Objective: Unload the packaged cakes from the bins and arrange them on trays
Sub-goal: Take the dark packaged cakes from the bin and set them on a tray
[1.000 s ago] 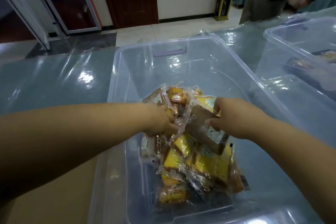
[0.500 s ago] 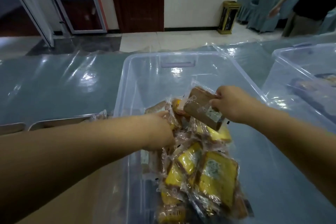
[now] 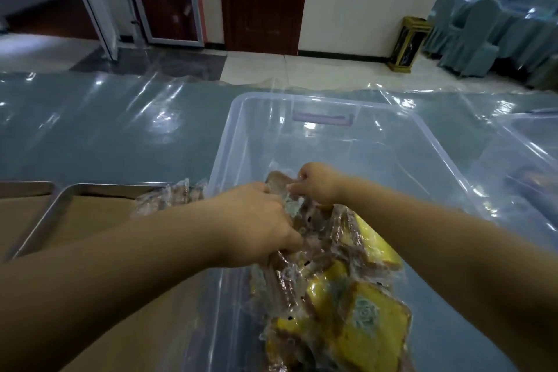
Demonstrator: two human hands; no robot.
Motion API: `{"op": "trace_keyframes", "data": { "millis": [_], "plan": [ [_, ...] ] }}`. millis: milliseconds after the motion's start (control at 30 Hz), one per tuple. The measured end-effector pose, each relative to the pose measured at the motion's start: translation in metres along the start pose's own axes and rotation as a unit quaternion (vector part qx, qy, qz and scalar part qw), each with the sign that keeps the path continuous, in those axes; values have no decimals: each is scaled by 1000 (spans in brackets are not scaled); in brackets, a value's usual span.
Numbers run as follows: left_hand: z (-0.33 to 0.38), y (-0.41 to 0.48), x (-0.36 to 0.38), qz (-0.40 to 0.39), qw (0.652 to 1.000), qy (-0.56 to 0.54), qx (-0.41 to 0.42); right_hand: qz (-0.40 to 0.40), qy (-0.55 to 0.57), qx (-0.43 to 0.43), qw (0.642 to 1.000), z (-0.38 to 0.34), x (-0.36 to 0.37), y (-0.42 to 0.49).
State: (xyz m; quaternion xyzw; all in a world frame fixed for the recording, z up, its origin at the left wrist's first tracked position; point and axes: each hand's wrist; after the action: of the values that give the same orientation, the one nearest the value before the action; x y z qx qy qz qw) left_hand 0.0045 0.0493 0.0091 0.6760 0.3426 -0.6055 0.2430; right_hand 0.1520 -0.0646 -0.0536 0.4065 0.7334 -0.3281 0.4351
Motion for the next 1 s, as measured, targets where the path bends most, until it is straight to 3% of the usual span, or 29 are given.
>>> {"op": "trace_keyframes", "data": {
  "millis": [100,333,567,800,1000],
  "plan": [
    [0,2,2,-3,1000,-9,-10,-8,-1,-2,1000,-2,14,6],
    [0,2,3,11,1000,-1,-15,38,119,52,991,-11,13,1],
    [3,-10,1,115,992,15,-52,69,62,30,995,-17,-33,-20],
    [13,-36,-28,258,958,7,-126,216,116,31,969,-7,-83,-66],
    [12,-80,-55,356,912,11,-201,391,174,11,904,-31,-109,-120]
  ]
}}
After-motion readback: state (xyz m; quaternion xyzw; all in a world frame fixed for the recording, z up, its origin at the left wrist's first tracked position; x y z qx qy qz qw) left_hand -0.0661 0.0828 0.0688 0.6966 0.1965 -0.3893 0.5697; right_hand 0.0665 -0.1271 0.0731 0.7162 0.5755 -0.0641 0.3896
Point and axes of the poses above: each hand's wrist, its own y-axis towards the middle knuckle, its own x-axis out of the palm, z = x × y, and after that the axes turned 14 degrees about z, right-handed
